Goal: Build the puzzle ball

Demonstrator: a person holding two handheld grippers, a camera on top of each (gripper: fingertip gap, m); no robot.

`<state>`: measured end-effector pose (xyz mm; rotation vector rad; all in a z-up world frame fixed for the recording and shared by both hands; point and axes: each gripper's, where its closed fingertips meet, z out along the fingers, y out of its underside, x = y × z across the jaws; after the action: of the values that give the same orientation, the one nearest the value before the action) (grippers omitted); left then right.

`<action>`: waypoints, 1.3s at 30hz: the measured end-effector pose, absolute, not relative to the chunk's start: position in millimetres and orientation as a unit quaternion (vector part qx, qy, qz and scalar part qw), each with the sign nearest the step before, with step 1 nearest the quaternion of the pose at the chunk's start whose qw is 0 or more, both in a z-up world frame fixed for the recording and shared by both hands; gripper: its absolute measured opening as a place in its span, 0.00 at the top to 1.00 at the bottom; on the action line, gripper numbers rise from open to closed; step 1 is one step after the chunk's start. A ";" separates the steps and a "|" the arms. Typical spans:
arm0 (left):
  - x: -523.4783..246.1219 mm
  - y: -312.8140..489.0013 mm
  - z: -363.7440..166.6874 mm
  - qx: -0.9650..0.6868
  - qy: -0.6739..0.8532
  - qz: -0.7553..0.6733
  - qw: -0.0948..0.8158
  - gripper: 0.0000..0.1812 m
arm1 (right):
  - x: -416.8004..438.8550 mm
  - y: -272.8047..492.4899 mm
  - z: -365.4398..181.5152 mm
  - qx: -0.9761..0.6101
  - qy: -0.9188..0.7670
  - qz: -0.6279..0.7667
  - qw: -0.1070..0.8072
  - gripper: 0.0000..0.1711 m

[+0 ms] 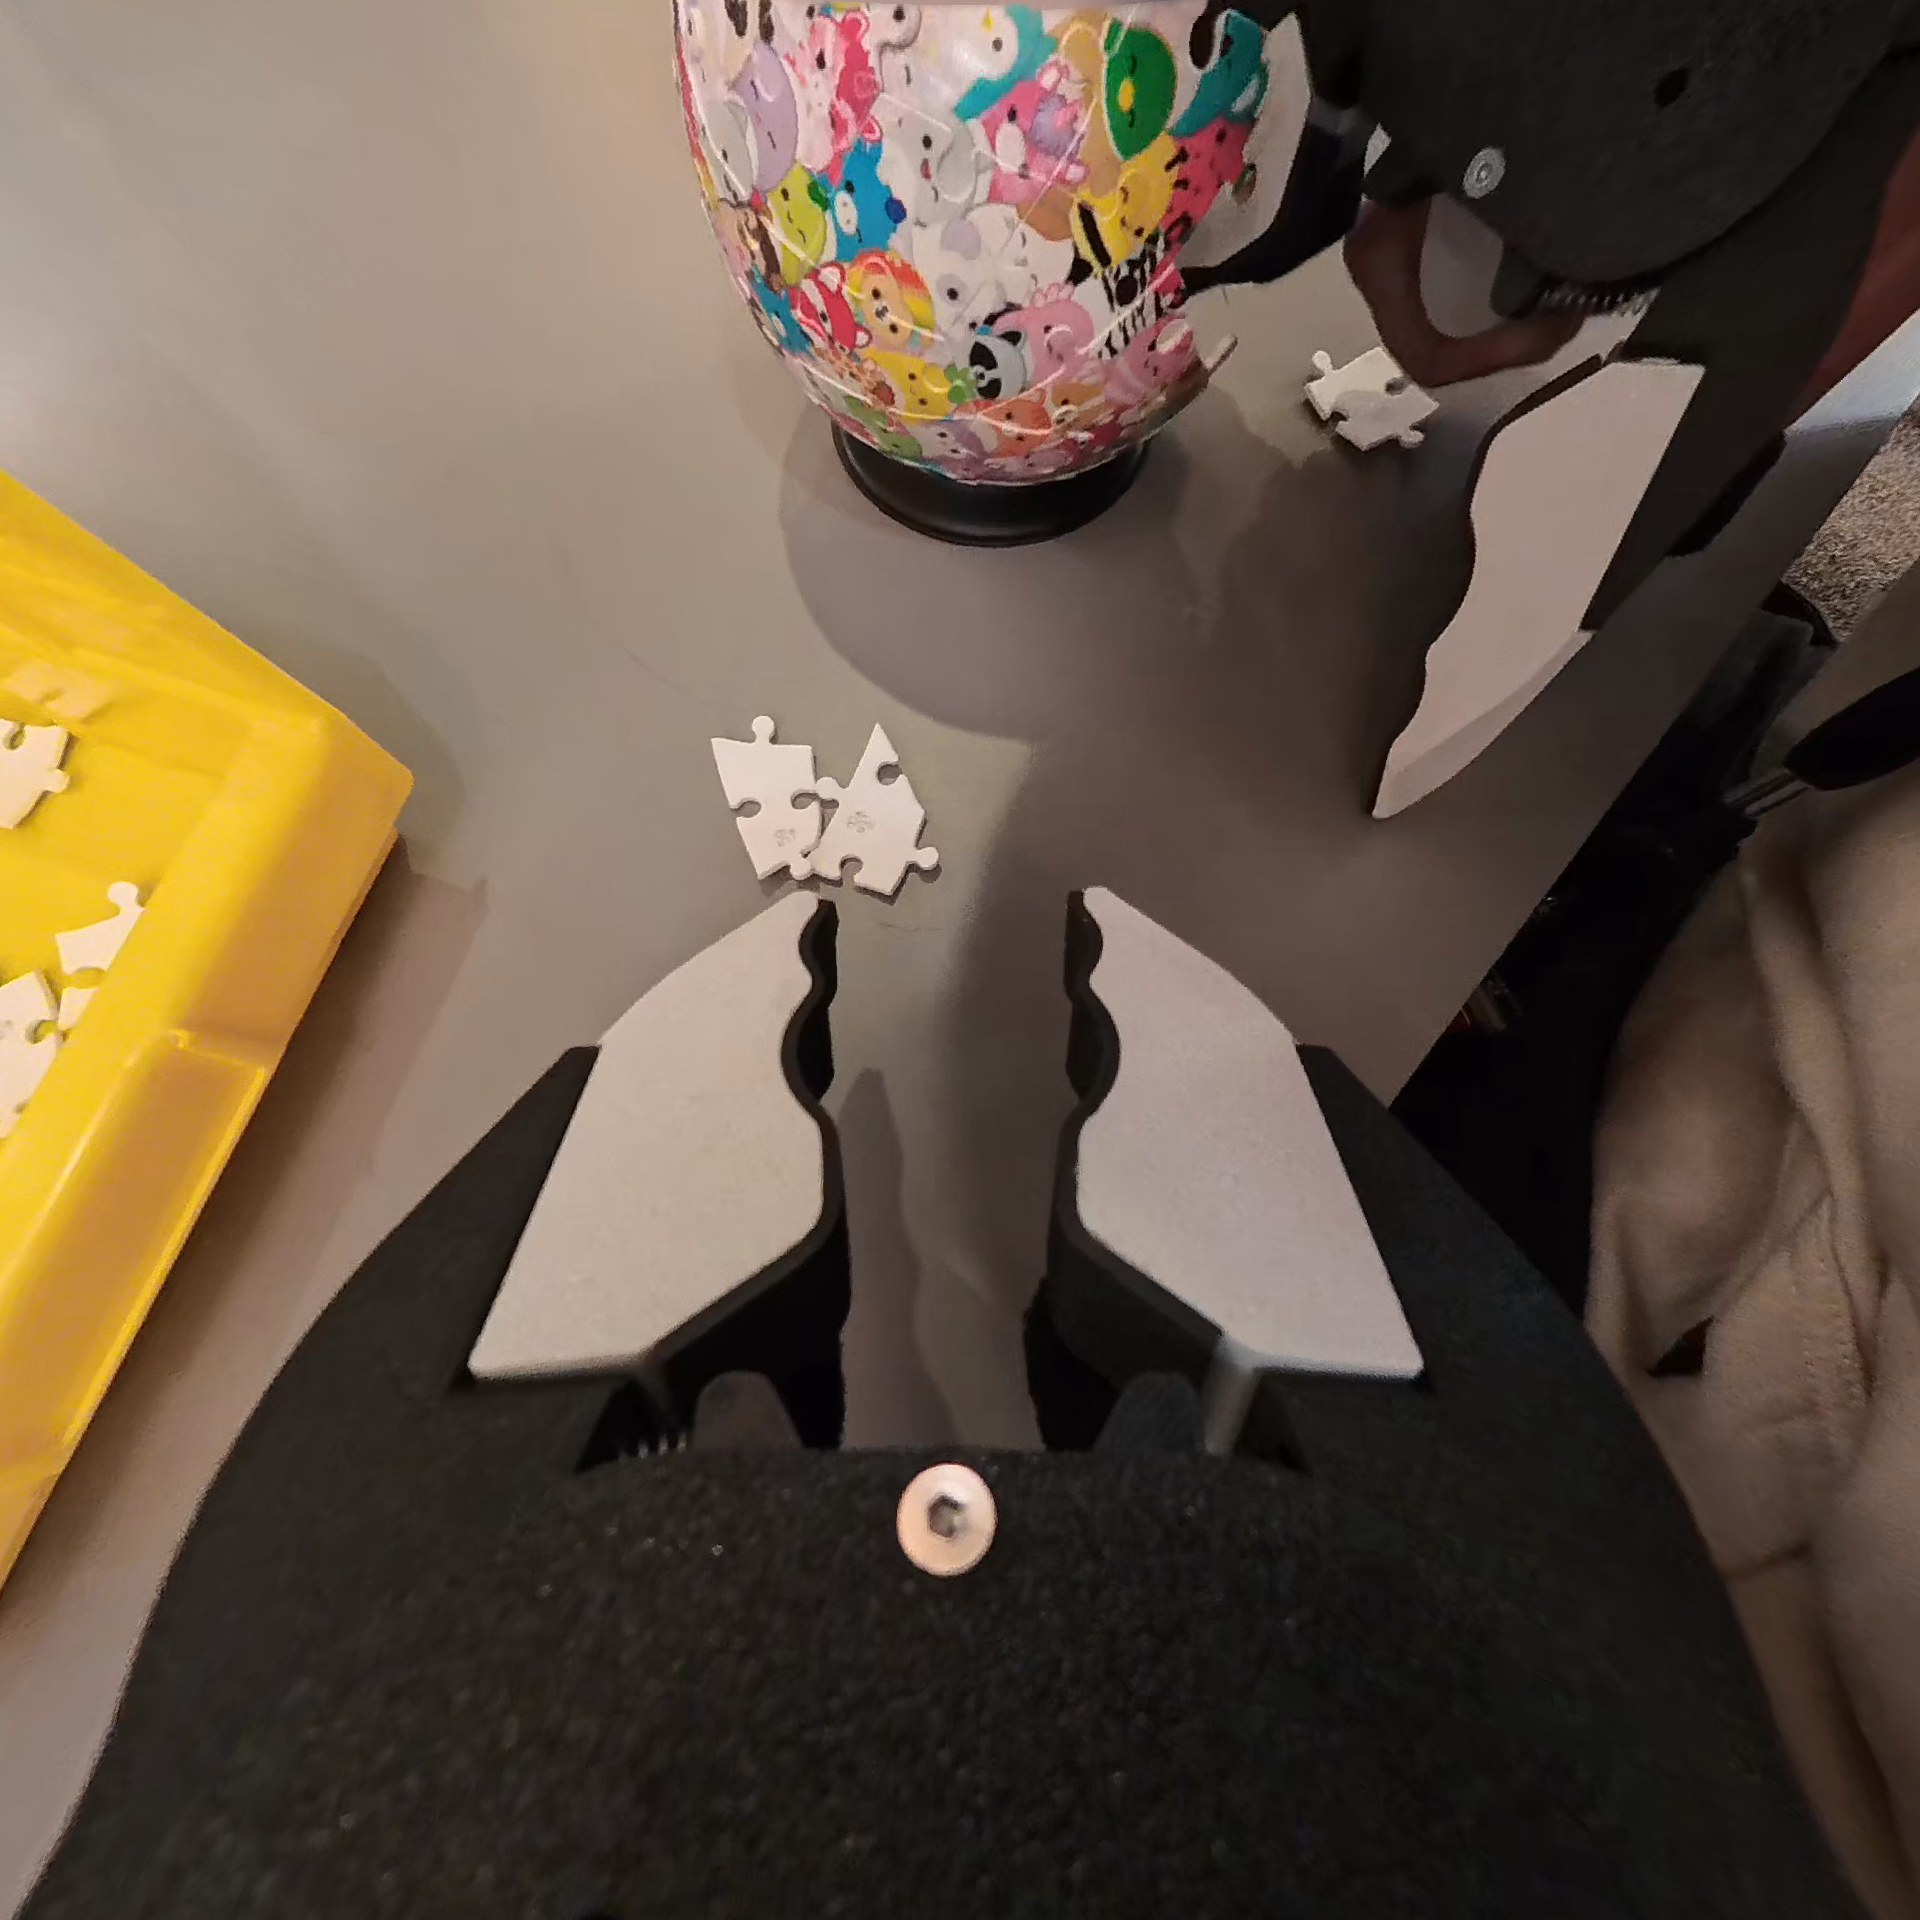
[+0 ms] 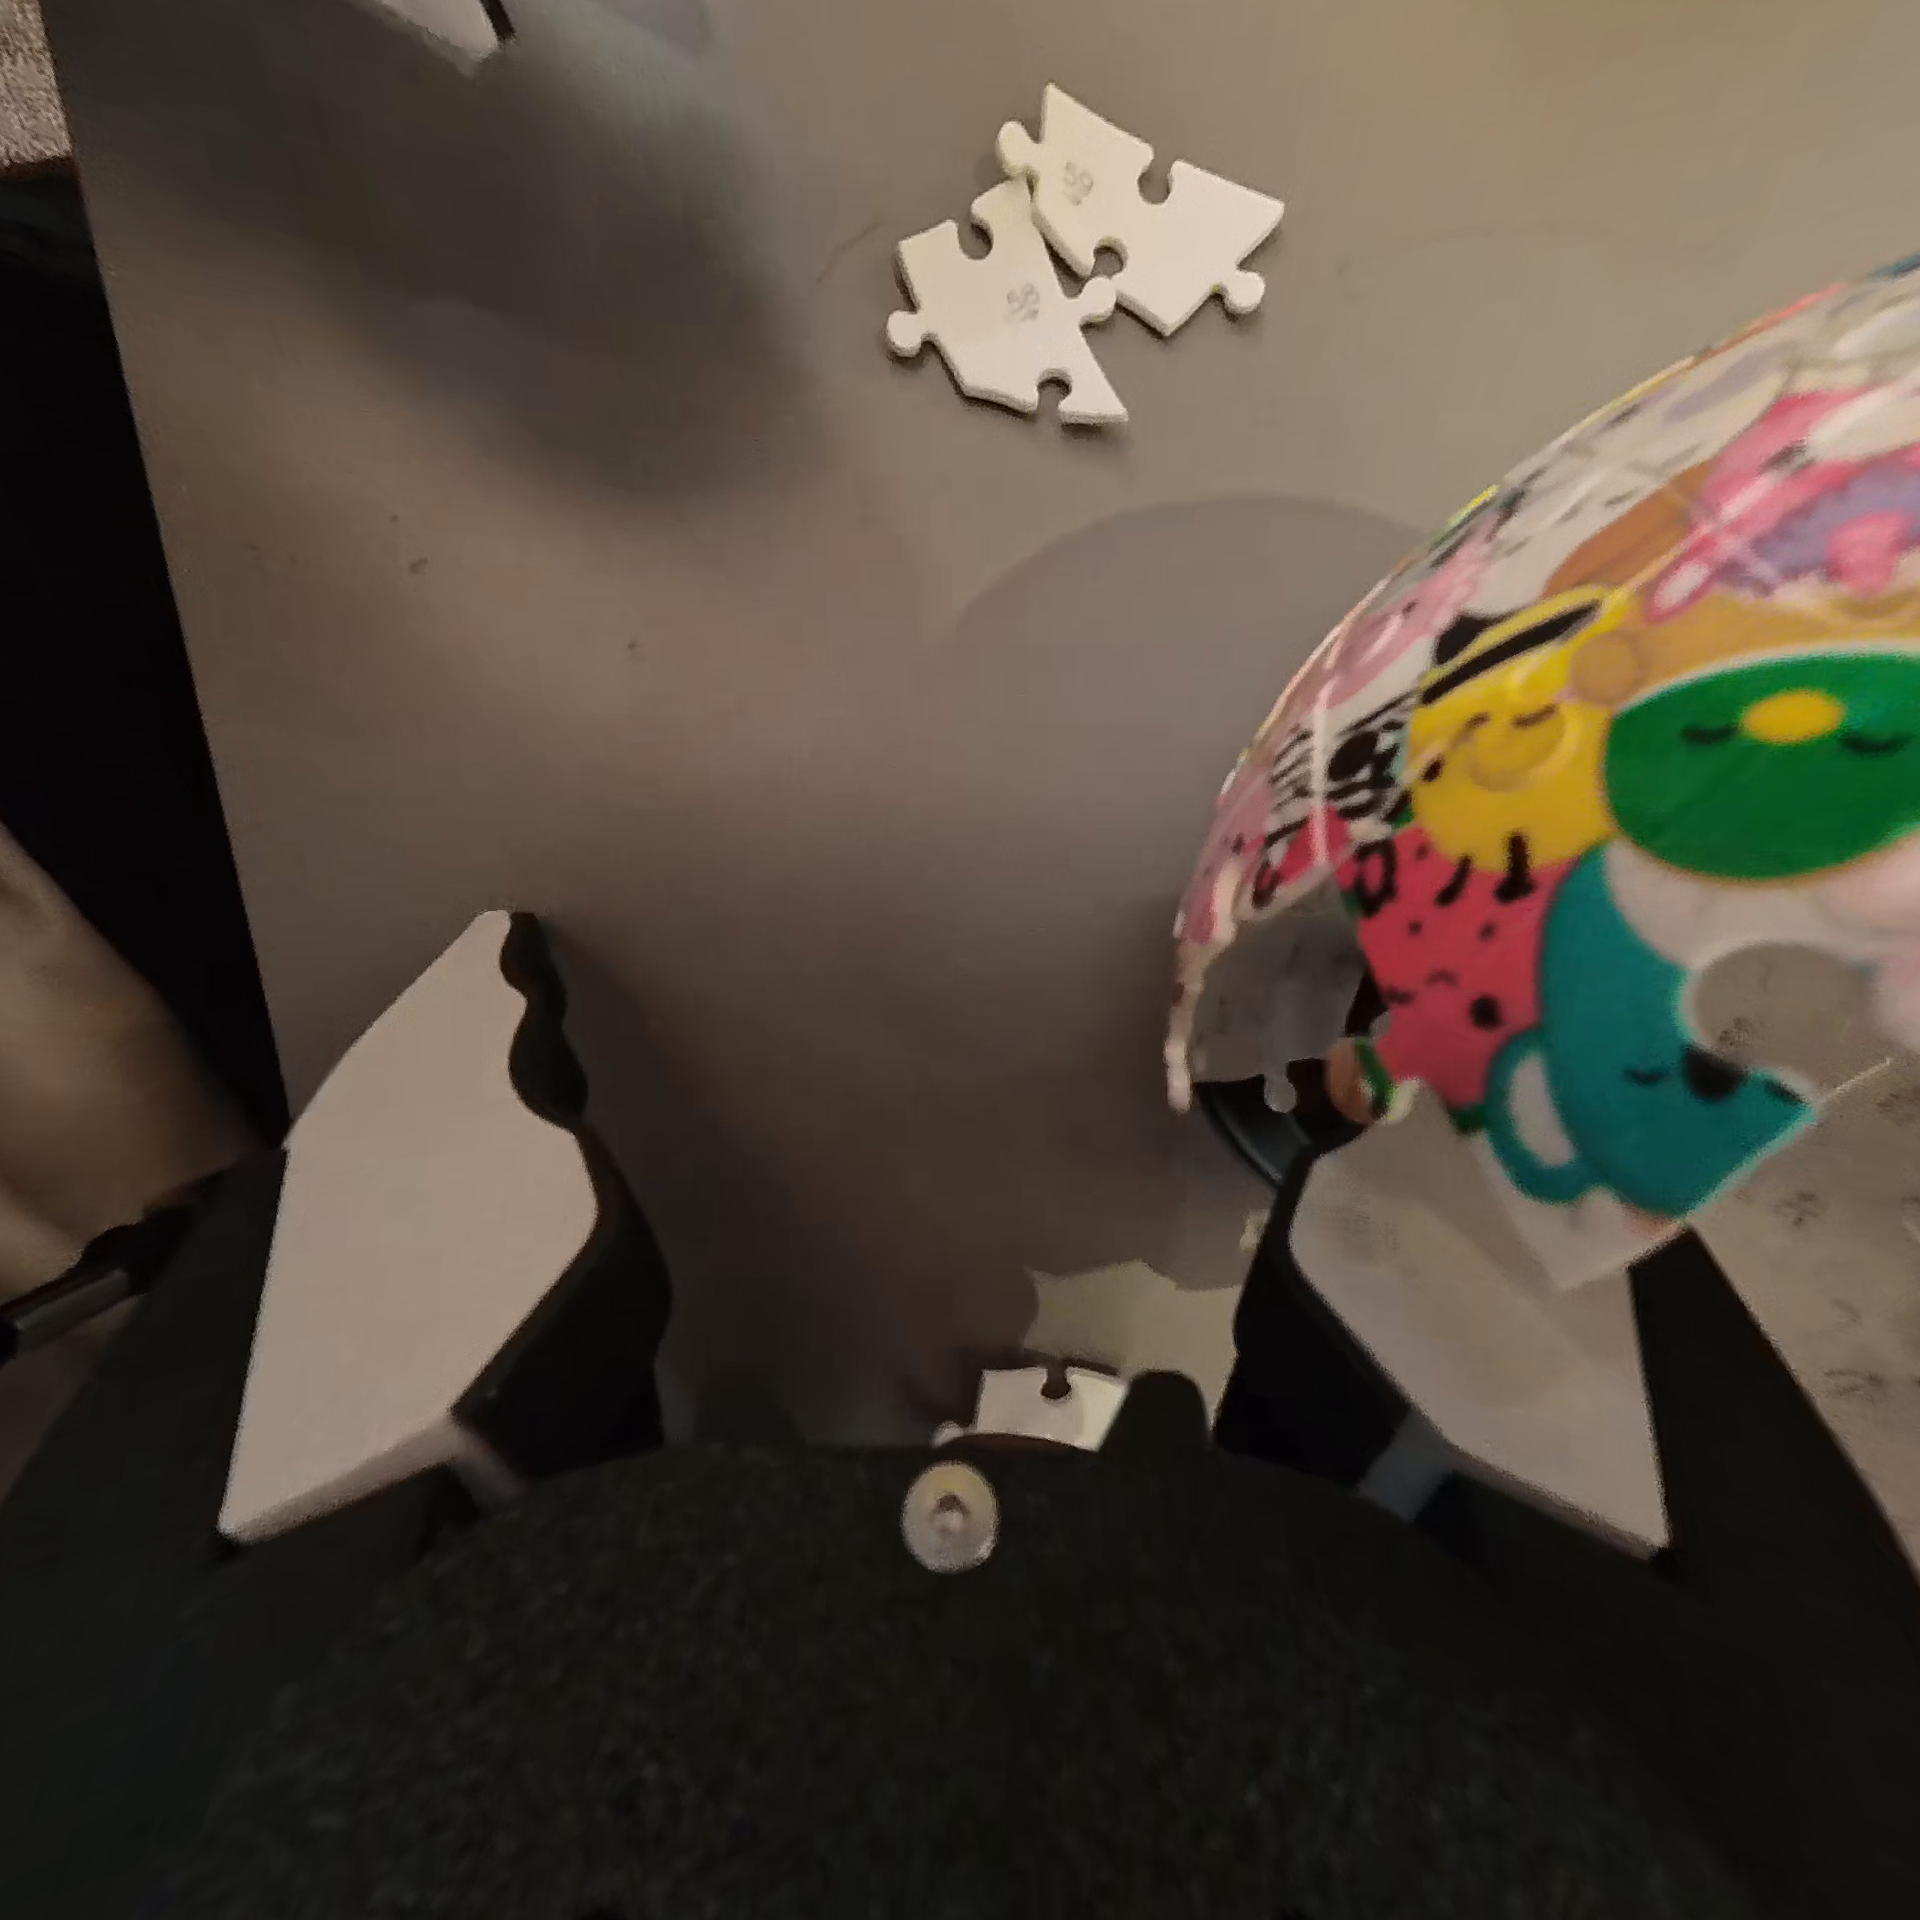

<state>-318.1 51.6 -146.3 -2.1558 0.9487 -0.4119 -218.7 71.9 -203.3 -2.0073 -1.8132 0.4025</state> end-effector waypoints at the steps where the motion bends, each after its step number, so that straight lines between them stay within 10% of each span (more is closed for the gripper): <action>1: -318.7 51.8 -146.4 -0.839 0.368 -0.160 0.367 0.77 | -219.4 72.3 -202.5 -0.716 -0.653 0.144 0.203 0.20; 30: -322.3 53.8 -144.7 -0.834 0.372 -0.175 0.368 0.77 | -209.9 81.7 -198.4 -0.754 -0.625 0.072 0.189 0.21; 39: -319.9 63.7 -129.7 -0.820 0.390 -0.189 0.373 0.76 | -195.6 83.2 -181.7 -0.690 -0.673 -0.017 0.267 0.53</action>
<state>-319.9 63.7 -129.7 -2.1011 0.9999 -0.4833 -195.6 83.2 -181.7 -1.8609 -1.8152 -0.0464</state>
